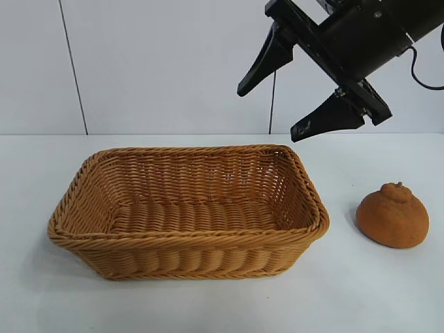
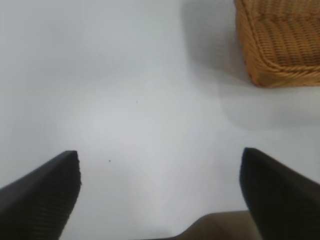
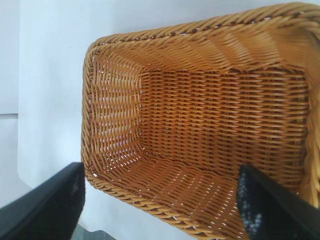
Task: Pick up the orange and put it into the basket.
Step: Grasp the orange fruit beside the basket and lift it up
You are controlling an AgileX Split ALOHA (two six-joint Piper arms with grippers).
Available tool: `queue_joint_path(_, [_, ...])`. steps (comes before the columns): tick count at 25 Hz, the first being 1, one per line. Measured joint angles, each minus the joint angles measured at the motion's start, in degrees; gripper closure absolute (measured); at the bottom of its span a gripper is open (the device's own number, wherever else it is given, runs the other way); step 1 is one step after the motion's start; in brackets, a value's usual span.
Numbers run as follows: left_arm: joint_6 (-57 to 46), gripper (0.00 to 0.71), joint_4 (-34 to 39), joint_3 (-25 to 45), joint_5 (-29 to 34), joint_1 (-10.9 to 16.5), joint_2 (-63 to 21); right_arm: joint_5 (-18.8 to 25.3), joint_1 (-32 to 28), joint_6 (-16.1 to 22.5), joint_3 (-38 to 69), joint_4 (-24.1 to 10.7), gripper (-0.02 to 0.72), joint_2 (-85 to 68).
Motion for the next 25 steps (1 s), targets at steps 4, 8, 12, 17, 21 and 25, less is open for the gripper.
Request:
queue_joint_path(4, [-0.1, 0.093, 0.0, 0.0, 0.0, 0.0, -0.4, 4.2, -0.9, 9.6, -3.2, -16.4, 0.136, 0.0])
queue_joint_path(8, [-0.1, 0.093, 0.0, 0.0, 0.0, 0.0, -0.4, 7.2, -5.7, 12.3, -3.6, -22.6, 0.136, 0.0])
queue_joint_path(12, [-0.1, 0.093, 0.0, 0.0, 0.0, 0.0, -0.4, 8.3, -10.6, 12.4, -3.6, -23.4, 0.136, 0.0])
queue_joint_path(17, [-0.1, 0.093, 0.0, 0.0, 0.0, 0.0, -0.4, 8.6, -13.5, 12.2, -3.6, -23.9, 0.136, 0.0])
queue_joint_path(21, [-0.1, 0.093, 0.0, 0.0, 0.0, 0.0, -0.4, 8.5, -13.6, 11.4, -3.5, -23.9, 0.136, 1.2])
queue_joint_path(25, [-0.1, 0.093, 0.0, 0.0, 0.0, 0.0, -0.4, 8.5, -13.6, 10.4, -2.5, -23.7, 0.136, 6.9])
